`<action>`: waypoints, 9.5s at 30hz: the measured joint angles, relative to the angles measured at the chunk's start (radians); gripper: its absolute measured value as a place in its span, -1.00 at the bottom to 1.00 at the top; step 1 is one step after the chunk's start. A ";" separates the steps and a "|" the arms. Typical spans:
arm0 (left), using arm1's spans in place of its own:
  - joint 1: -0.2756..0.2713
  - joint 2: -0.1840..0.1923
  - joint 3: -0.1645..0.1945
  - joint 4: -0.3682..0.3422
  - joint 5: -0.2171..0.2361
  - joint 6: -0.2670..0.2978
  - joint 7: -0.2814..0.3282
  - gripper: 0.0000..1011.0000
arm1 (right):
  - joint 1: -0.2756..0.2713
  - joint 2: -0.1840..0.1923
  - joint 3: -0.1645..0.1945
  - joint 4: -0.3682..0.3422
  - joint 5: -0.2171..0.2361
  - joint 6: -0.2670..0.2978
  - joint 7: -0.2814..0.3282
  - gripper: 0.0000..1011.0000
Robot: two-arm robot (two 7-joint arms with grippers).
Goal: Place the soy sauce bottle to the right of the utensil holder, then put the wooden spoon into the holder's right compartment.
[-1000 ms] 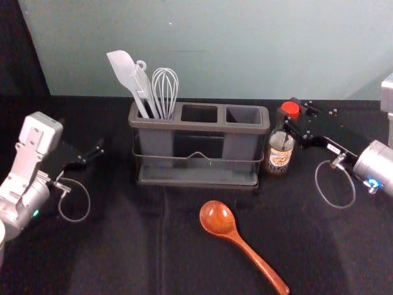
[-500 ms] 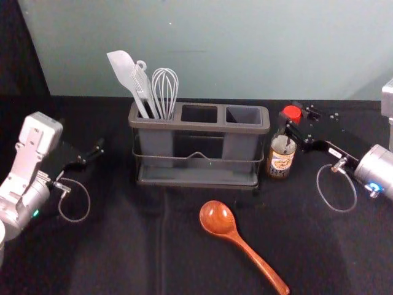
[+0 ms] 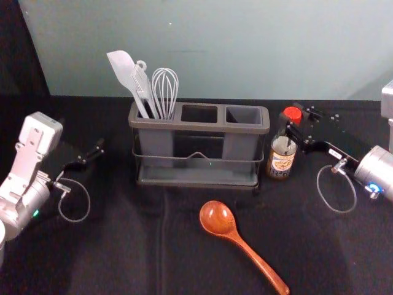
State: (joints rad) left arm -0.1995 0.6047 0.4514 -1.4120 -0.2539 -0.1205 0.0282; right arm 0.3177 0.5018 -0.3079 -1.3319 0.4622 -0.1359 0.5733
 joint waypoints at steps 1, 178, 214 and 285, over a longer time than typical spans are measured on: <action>0.000 0.000 0.000 0.000 0.000 0.000 0.000 0.99 | 0.000 0.000 0.000 0.000 0.000 0.000 0.000 -0.23; 0.000 0.000 0.000 0.000 0.000 0.000 0.000 0.99 | 0.005 -0.158 -0.249 -0.251 -0.347 0.899 -0.102 0.98; 0.000 0.000 0.000 0.000 0.000 0.000 0.000 0.99 | 0.005 -0.160 -0.255 -0.246 -0.363 0.877 -0.107 0.66; 0.000 0.000 0.000 0.000 0.000 0.000 0.000 0.99 | 0.277 -0.317 -0.085 -0.085 -0.362 0.226 -0.273 0.66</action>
State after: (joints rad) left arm -0.1996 0.6047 0.4514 -1.4120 -0.2539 -0.1205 0.0283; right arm 0.5952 0.1843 -0.3930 -1.4165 0.0999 0.0902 0.3005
